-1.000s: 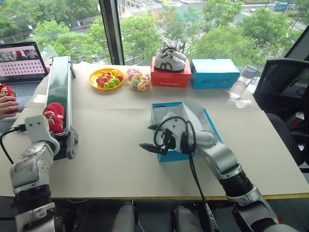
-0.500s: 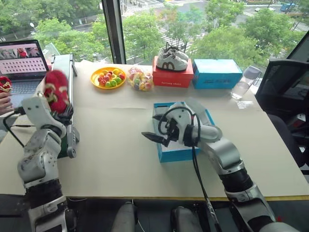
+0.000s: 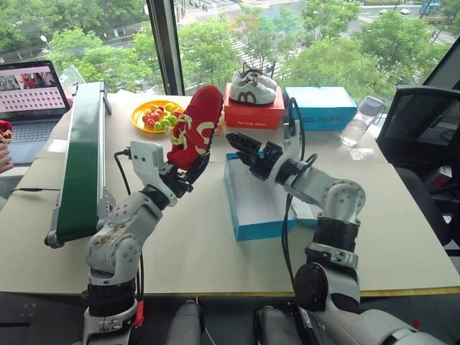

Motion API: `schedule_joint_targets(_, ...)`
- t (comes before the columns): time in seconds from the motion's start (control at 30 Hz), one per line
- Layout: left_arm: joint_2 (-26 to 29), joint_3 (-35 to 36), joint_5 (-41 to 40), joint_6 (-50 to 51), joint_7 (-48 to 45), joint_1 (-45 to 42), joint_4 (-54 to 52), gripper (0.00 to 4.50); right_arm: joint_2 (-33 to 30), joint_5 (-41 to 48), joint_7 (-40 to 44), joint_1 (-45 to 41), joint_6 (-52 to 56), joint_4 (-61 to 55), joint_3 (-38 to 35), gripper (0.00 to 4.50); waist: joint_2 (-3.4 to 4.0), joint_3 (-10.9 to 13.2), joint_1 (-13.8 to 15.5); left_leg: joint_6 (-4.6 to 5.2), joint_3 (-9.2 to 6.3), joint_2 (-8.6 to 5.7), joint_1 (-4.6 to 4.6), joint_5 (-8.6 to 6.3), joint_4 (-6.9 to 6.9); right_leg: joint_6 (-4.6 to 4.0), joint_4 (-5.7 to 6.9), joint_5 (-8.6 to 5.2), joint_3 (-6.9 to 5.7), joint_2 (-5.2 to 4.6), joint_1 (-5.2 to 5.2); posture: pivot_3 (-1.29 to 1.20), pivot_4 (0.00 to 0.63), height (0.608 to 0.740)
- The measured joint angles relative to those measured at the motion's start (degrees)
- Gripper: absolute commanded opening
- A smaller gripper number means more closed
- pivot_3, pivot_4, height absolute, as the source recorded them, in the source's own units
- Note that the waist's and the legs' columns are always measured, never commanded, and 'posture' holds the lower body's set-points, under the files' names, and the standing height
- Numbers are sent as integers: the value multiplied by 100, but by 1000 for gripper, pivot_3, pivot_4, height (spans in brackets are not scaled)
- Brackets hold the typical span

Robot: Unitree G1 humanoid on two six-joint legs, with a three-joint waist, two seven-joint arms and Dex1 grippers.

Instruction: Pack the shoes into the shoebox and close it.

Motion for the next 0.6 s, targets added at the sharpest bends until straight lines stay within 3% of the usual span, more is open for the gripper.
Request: schedule_joint_targets(0.6,-105,-599,-384,405,-130,-5,-6,2592,-28,622,-529,-28,-283,-307,227,4500,1,1,-28,1,-1,4,-1,-1,-4,-1,-5,-1,4,6,-3,0,150,738)
